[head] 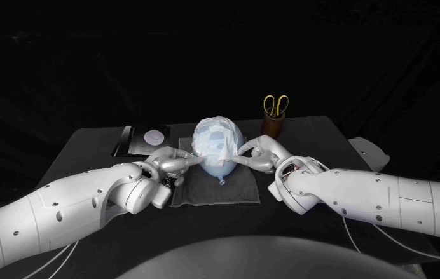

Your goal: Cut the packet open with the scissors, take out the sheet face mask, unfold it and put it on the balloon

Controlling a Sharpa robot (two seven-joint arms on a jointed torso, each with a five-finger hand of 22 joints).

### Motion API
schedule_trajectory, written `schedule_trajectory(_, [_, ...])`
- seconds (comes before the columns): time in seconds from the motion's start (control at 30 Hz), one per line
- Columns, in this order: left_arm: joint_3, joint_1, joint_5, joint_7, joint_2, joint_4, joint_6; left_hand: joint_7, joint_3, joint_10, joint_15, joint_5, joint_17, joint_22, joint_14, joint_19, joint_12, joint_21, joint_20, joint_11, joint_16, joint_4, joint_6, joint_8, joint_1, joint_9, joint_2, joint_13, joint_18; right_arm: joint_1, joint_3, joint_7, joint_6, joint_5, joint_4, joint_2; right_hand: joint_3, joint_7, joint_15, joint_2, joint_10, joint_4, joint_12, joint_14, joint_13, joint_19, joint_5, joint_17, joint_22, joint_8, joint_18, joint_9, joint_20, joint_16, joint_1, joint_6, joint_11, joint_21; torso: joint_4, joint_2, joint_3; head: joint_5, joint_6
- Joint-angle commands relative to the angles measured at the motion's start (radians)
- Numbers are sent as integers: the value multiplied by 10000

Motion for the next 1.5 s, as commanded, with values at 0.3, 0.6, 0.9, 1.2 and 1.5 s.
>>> schedule_trajectory(0.3, [12, 28, 182, 363, 123, 89, -284, -45, -156, 263, 15, -5, 1056, 169, 494, 113, 186, 119, 17, -24, 82, 15, 254, 76, 318, -60, 102, 167, 4, -3, 9, 38, -228, 130, -79, 148, -38, -4, -38, 382, 97, 137, 180, 1063, 1232, 266, 1, 2634, 1733, -50, 70, -43, 1, 42, 250, 162, -81, 251, 2, 7, -3, 28, 0])
schedule_trajectory(0.6, [13, 40, 253, 293, 200, 39, -591, -47, -186, 327, 4, -6, 1101, 239, 515, 160, 222, 161, 3, -30, 97, 58, 266, 52, 340, -94, 149, 209, -8, -3, 11, 33, -394, 395, -154, 235, -15, -80, -99, 652, 220, 272, 409, 1063, 1338, 355, -1, 2634, 1816, -38, 17, -61, -48, 42, 345, 376, -151, 553, -2, 3, 3, 34, 0])
schedule_trajectory(0.9, [14, 60, 433, 409, 311, -36, -1090, -75, -239, 529, -18, -6, 1194, 419, 558, 278, 352, 263, -18, -56, 126, 147, 344, 42, 373, -141, 244, 392, -41, -1, 14, -70, -622, 584, -226, 314, -68, -135, -143, 696, 292, 361, 531, 1063, 1395, 409, -2, 2634, 1863, -24, -16, -66, -76, 42, 337, 504, -200, 730, -8, 10, 3, 3, 0])
schedule_trajectory(1.2, [15, 83, 486, 354, 446, -97, -1255, -111, -261, 657, -49, -5, 1251, 505, 589, 346, 419, 319, -45, -91, 145, 189, 434, 37, 466, -185, 335, 473, -56, 0, 18, -135, -624, 639, -243, 387, -104, -151, -155, 667, 298, 374, 527, 1063, 1391, 415, -1, 2634, 1866, -29, -17, -71, -87, 42, 345, 528, -213, 740, -4, 2, 3, -25, 0])
schedule_trajectory(1.5, [15, 95, 493, 336, 558, -142, -1501, -226, -304, 1137, -144, -6, 1462, 804, 683, 555, 696, 491, -126, -197, 203, 291, 761, 37, 626, -280, 521, 919, -111, 4, 24, -200, -767, 633, -353, 517, -116, -173, -171, 646, 312, 351, 549, 1063, 1401, 424, 0, 2634, 1872, -27, -22, -73, -99, 42, 407, 565, -233, 764, 0, 5, 1, -45, 0])
